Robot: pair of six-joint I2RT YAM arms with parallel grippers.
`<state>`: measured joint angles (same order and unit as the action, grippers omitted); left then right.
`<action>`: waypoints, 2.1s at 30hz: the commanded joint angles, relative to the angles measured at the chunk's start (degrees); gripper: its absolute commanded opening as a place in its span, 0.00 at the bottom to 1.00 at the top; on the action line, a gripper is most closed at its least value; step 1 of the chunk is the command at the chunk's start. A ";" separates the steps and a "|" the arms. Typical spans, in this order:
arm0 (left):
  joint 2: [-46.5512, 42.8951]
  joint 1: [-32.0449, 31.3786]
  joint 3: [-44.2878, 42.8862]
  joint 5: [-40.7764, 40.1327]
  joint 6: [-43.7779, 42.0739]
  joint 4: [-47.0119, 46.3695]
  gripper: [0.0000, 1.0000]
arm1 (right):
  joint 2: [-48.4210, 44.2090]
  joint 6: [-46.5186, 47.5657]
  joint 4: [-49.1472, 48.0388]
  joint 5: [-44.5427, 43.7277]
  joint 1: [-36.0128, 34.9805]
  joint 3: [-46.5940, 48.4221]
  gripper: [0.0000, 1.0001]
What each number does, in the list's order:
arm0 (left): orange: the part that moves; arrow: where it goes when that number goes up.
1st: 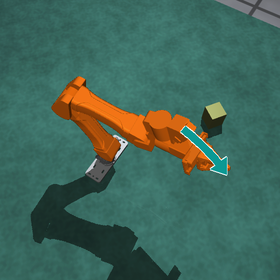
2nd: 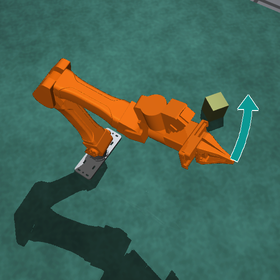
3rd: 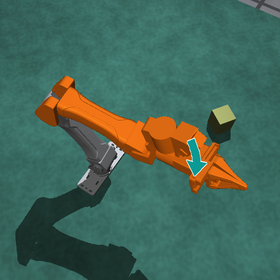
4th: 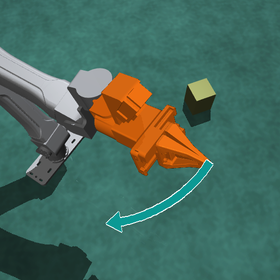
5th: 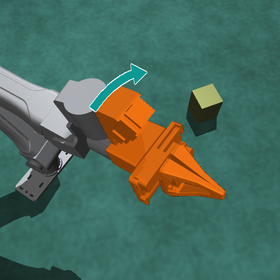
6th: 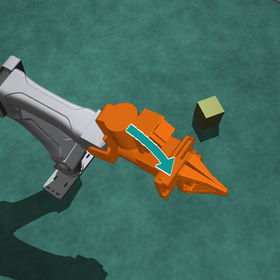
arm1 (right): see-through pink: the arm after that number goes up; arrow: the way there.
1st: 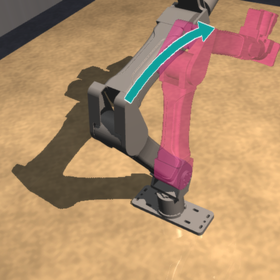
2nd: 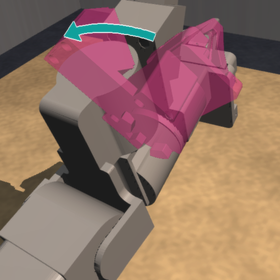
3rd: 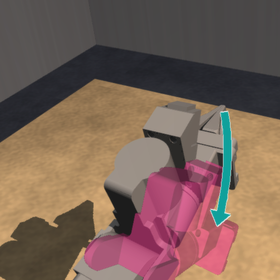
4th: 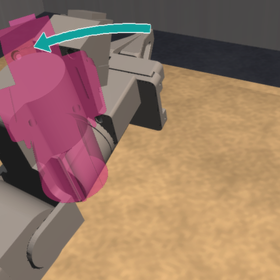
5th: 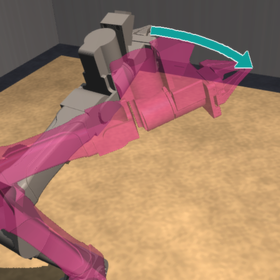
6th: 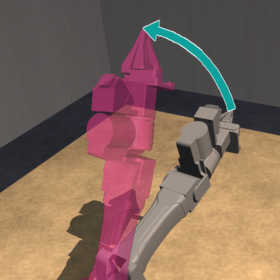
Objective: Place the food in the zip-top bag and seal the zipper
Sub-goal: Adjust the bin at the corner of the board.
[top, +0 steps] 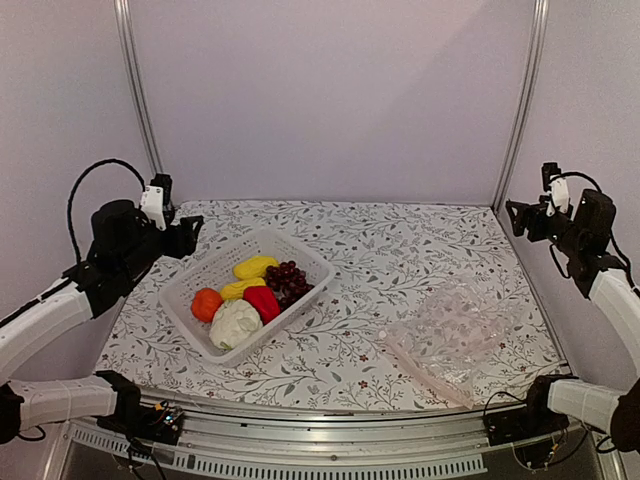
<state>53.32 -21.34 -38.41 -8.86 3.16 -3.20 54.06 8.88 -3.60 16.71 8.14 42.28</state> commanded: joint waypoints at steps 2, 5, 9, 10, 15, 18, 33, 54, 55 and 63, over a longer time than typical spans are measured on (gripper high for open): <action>-1.12 0.29 2.32 8.16 1.34 -4.00 0.71 | -0.82 0.84 -4.40 7.10 2.17 -4.20 0.98; -0.38 -1.73 1.96 11.87 1.76 -3.23 0.70 | -1.53 4.74 -4.21 14.09 2.91 -6.33 0.98; 1.72 -8.33 -0.47 14.79 0.74 0.35 0.68 | -2.55 11.59 -1.61 22.55 3.40 -8.06 0.99; 2.70 -10.45 -1.15 14.80 0.46 1.86 0.68 | -2.66 12.86 -1.12 24.04 3.48 -8.18 0.99; 8.14 -20.96 -5.97 13.44 -0.17 11.05 0.62 | -2.68 16.96 0.74 28.65 3.65 -8.21 0.98; 11.71 -26.81 -8.91 11.36 0.31 16.67 0.59 | -2.59 18.73 1.46 30.73 3.69 -8.32 0.97; 25.70 -34.87 -19.43 0.19 4.95 34.80 0.40 | -2.78 23.34 5.01 34.18 3.81 -8.19 0.95; 39.31 -34.84 -28.50 -0.84 9.07 38.60 0.15 | -3.00 24.16 6.23 35.06 3.79 -7.83 0.95; 40.18 -34.85 -29.52 -1.01 9.41 38.69 0.13 | -3.00 24.16 6.29 35.06 3.81 -7.83 0.95; 49.67 -34.32 -41.55 -3.61 9.82 40.12 0.02 | -2.91 24.33 6.47 35.07 3.81 -7.83 0.95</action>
<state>99.18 -55.64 -74.11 -10.98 12.73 37.06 51.79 32.64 1.78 51.24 11.70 34.44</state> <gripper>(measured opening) 0.118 0.947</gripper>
